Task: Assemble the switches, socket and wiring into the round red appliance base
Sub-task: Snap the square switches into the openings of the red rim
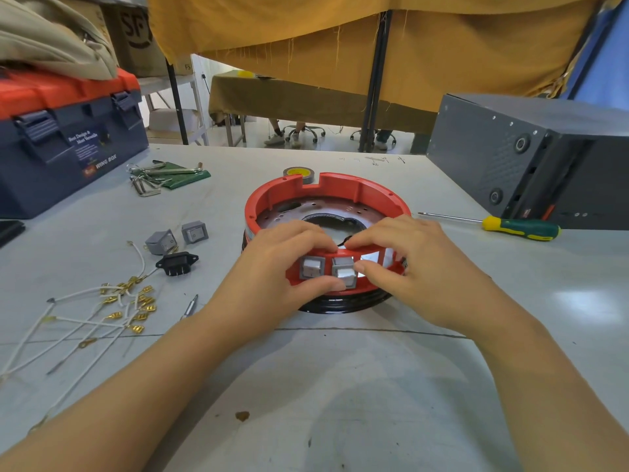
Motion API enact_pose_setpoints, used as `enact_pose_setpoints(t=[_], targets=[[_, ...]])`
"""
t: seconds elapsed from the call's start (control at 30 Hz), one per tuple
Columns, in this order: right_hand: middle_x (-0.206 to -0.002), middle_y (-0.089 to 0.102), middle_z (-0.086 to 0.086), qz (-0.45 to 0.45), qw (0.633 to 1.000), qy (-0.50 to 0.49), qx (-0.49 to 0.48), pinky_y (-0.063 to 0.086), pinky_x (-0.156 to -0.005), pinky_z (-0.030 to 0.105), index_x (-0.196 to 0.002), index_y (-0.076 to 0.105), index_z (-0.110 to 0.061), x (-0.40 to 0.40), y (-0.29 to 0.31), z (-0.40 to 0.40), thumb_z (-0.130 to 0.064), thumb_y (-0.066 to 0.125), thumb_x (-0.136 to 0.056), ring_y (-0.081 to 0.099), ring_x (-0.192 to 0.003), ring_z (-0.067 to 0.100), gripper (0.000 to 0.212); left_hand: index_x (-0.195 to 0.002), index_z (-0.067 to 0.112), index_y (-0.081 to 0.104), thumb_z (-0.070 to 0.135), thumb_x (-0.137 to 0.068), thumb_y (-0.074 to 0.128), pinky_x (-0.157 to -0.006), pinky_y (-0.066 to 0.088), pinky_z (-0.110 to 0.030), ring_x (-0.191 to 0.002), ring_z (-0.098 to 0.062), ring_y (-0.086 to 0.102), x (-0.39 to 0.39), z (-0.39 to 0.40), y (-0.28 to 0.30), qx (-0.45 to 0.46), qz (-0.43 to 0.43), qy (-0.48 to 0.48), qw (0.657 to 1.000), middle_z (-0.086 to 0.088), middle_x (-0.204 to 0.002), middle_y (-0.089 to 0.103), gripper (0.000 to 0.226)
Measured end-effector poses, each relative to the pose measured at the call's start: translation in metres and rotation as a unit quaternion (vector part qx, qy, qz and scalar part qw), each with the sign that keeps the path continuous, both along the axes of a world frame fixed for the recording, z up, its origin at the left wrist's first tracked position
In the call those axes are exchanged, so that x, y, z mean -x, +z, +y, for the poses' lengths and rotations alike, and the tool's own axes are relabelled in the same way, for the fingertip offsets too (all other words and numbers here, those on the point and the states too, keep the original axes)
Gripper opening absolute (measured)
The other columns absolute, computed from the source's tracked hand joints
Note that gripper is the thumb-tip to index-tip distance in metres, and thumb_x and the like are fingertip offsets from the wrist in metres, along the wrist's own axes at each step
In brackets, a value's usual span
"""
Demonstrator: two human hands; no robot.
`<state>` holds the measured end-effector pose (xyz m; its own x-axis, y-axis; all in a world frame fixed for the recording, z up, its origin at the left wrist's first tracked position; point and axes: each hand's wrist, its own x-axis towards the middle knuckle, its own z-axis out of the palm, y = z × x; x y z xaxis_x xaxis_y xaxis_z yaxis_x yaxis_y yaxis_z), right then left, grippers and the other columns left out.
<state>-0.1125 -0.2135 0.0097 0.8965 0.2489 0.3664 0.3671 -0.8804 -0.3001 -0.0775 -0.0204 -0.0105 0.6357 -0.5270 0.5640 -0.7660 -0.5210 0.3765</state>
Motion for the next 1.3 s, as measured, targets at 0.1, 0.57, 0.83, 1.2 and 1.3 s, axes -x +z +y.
enact_pose_setpoints(t=[0.1, 0.57, 0.83, 1.2, 1.3], targets=[[-0.098, 0.049, -0.030, 0.005, 1.000, 0.003, -0.009, 0.031, -0.094, 0.021, -0.112, 0.062, -0.035, 0.000, 0.000, 0.000, -0.036, 0.056, -0.089, 0.045, -0.099, -0.002, 0.024, -0.108, 0.018, 0.069, 0.037, -0.083, 0.060, -0.081, 0.040, -0.004, -0.096, 0.001, 0.053, -0.002, 0.003, 0.003, 0.020, 0.030, -0.006, 0.999, 0.011, -0.103, 0.062, 0.032], [-0.100, 0.053, -0.019, 0.009, 0.999, 0.006, -0.045, 0.034, -0.084, 0.009, -0.115, 0.066, -0.025, -0.002, 0.001, 0.003, -0.026, 0.057, -0.091, 0.047, -0.098, -0.001, 0.025, -0.110, 0.016, 0.069, 0.024, -0.085, 0.065, -0.081, 0.038, -0.012, -0.093, -0.007, 0.049, 0.002, -0.001, 0.004, 0.005, 0.019, 0.037, 0.999, 0.002, -0.099, 0.057, 0.026], [-0.092, 0.052, -0.026, 0.003, 0.998, 0.000, -0.064, 0.033, -0.075, -0.001, -0.108, 0.069, -0.028, -0.006, -0.002, 0.002, -0.027, 0.059, -0.089, 0.048, -0.090, -0.011, 0.022, -0.108, 0.020, 0.067, 0.026, -0.087, 0.062, -0.074, 0.033, -0.004, -0.091, -0.002, 0.046, 0.001, -0.004, 0.005, 0.004, 0.042, 0.046, 0.998, 0.009, -0.093, 0.050, 0.023], [-0.090, 0.053, -0.021, -0.003, 0.998, -0.004, -0.070, 0.034, -0.072, 0.000, -0.103, 0.068, -0.027, -0.009, -0.005, 0.004, -0.025, 0.060, -0.089, 0.048, -0.090, -0.009, 0.016, -0.105, 0.018, 0.066, 0.019, -0.088, 0.061, -0.072, 0.033, -0.002, -0.088, -0.002, 0.045, 0.004, -0.009, 0.005, 0.013, 0.052, 0.058, 0.997, 0.018, -0.087, 0.042, 0.018], [-0.091, 0.053, -0.019, -0.006, 0.998, -0.010, -0.065, 0.033, -0.071, 0.000, -0.102, 0.068, -0.027, -0.009, -0.006, 0.005, -0.025, 0.060, -0.089, 0.047, -0.089, -0.010, 0.016, -0.103, 0.018, 0.067, 0.018, -0.088, 0.062, -0.071, 0.032, 0.000, -0.086, -0.002, 0.045, 0.004, -0.009, 0.006, 0.019, 0.056, 0.059, 0.997, 0.017, -0.086, 0.042, 0.017]])
